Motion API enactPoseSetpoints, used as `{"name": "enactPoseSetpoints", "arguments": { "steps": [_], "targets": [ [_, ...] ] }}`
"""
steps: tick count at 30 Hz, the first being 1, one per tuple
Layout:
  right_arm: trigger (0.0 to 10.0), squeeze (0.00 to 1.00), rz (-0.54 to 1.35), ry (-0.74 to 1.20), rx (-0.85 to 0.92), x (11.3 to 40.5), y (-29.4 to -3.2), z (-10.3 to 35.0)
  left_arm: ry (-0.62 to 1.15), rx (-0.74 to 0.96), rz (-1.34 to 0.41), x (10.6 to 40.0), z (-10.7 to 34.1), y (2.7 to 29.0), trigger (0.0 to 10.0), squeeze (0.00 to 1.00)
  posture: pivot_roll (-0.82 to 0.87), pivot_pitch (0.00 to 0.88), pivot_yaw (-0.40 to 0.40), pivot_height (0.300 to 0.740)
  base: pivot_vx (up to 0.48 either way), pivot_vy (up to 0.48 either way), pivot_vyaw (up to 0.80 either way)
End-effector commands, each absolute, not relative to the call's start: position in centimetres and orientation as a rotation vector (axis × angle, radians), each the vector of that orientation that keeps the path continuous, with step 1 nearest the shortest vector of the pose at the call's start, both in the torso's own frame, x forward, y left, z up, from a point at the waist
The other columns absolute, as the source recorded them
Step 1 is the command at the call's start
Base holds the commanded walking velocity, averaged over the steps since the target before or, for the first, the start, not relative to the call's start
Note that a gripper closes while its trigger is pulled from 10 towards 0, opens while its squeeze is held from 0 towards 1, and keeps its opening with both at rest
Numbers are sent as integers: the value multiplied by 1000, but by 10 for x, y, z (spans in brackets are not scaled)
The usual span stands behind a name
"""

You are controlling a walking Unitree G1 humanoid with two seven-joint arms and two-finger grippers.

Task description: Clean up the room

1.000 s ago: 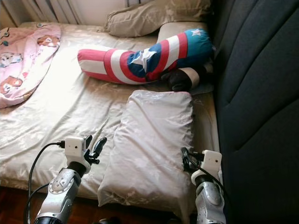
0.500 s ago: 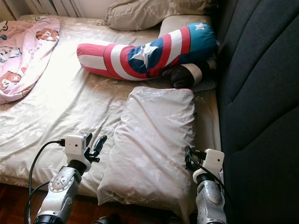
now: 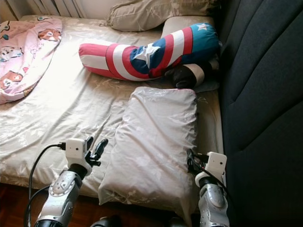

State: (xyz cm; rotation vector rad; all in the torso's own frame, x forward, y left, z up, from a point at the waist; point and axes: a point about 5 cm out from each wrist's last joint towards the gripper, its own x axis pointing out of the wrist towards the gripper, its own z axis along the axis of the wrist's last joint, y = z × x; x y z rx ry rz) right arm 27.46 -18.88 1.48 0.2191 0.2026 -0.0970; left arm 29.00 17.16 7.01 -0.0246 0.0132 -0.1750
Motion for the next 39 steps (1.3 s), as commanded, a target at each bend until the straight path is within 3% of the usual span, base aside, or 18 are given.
{"name": "enactPoseSetpoints", "arguments": {
  "steps": [1, 28, 32, 39],
  "targets": [
    [10000, 0, -109, 184, 223, 272, -192, 15, 30, -24, -177, 286, 67, 172, 10000, 0, -26, 201, -6, 676, 0, 0, 0],
    [10000, 0, -58, 234, 201, 274, -185, 12, 50, -25, -148, 286, 63, 177, 10000, 0, -28, 191, -10, 676, 0, 0, 0],
    [10000, 0, -65, 226, 201, 275, -187, 13, 49, -26, -149, 287, 63, 176, 10000, 0, -29, 194, -12, 651, 0, 0, 0],
    [10000, 0, -91, 230, 204, 273, -191, 11, 50, -27, -138, 286, 62, 177, 10000, 0, -27, 198, -13, 651, 0, 0, 0]
  ]
}}
